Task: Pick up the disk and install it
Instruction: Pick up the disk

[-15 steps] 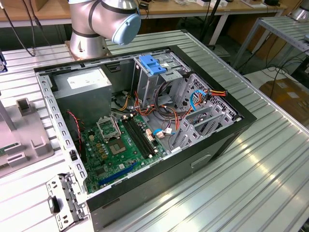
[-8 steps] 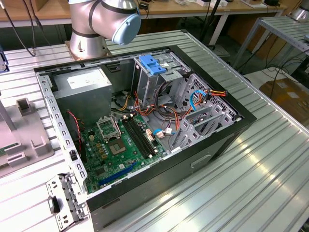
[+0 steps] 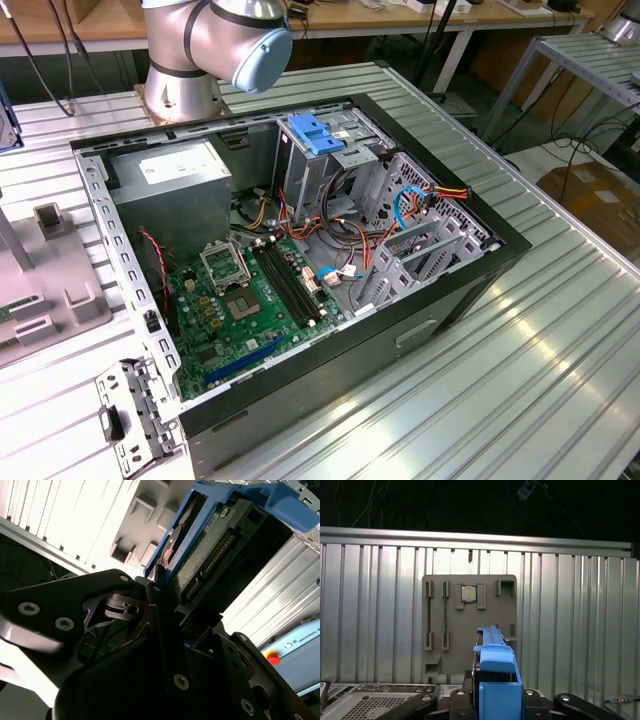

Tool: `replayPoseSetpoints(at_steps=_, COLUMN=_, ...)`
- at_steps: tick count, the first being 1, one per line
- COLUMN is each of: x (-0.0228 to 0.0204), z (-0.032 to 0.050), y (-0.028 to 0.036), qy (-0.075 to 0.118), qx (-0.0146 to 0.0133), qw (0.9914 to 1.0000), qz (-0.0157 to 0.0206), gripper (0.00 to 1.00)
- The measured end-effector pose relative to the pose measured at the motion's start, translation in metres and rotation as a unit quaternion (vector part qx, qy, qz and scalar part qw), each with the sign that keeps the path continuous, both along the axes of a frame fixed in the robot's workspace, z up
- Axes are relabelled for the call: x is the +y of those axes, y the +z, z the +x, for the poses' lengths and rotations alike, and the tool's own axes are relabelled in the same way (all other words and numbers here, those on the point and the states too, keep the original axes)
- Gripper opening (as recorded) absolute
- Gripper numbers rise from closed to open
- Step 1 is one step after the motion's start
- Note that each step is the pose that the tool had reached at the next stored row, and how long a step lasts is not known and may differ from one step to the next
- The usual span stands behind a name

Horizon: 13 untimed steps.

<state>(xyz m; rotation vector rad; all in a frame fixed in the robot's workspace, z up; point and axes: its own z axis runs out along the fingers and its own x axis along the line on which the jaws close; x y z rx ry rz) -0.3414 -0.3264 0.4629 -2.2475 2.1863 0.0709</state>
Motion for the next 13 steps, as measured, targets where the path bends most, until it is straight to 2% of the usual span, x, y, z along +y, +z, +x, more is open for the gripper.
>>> replayPoseSetpoints(at_steps=13, x=-0.0003, z=0.002, y=-0.0003, qy=0.0, qx=-0.0001, qw=1.0, qz=0.0, gripper=0.36)
